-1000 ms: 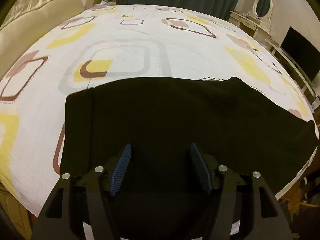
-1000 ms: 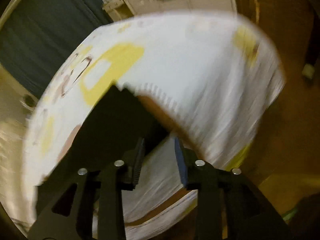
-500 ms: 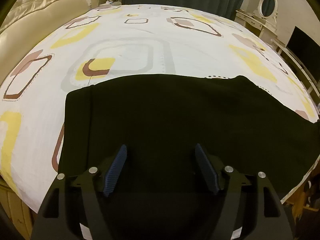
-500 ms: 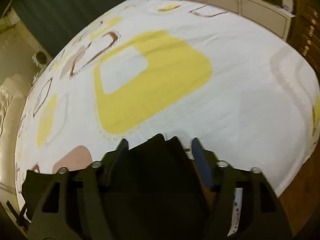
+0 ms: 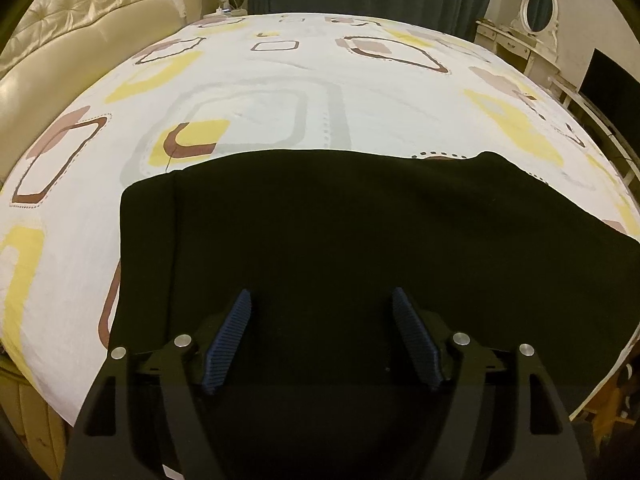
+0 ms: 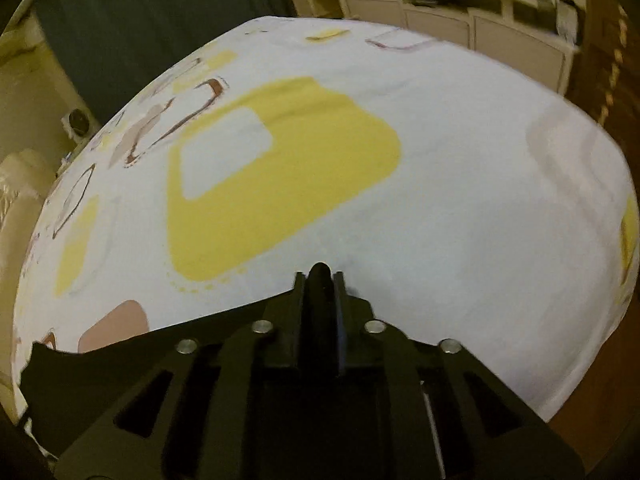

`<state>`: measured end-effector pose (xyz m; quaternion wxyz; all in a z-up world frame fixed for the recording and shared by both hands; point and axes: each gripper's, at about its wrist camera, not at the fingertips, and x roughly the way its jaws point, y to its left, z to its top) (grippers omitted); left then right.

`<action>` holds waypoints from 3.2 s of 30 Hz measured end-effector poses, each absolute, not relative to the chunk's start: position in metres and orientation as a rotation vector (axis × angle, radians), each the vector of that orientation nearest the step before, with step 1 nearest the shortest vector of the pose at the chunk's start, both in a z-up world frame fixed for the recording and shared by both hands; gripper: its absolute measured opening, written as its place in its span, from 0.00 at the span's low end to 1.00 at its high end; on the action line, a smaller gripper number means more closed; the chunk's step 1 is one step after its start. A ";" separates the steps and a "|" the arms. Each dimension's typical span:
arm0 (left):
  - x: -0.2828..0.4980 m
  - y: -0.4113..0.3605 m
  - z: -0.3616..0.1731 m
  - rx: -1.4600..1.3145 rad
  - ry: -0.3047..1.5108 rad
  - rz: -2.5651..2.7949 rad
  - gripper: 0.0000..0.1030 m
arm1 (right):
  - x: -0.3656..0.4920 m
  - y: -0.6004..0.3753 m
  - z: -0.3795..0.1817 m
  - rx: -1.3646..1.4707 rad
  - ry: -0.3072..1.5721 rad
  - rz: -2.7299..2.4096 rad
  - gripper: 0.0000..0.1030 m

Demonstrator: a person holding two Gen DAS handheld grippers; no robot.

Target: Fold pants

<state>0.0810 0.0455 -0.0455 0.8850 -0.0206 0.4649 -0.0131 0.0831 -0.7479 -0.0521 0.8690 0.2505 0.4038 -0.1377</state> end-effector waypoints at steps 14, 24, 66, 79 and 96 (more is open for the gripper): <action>0.079 0.045 -0.040 -0.047 0.952 -0.053 0.71 | -0.009 -0.788 -0.059 0.838 0.828 -0.135 0.48; 0.074 0.044 -0.022 -0.063 0.895 -0.075 0.71 | -0.019 -0.793 -0.077 1.017 0.758 -0.056 0.61; 0.016 0.192 -0.046 -0.843 1.038 0.021 0.40 | -0.075 -0.754 -0.109 1.269 0.537 -0.069 0.66; 0.014 0.196 -0.032 -0.816 1.028 0.112 0.05 | -0.073 -0.756 -0.112 1.272 0.532 -0.070 0.68; 0.039 0.220 -0.054 -0.600 1.039 0.261 0.00 | -0.086 -0.719 -0.040 0.933 0.548 -0.211 0.68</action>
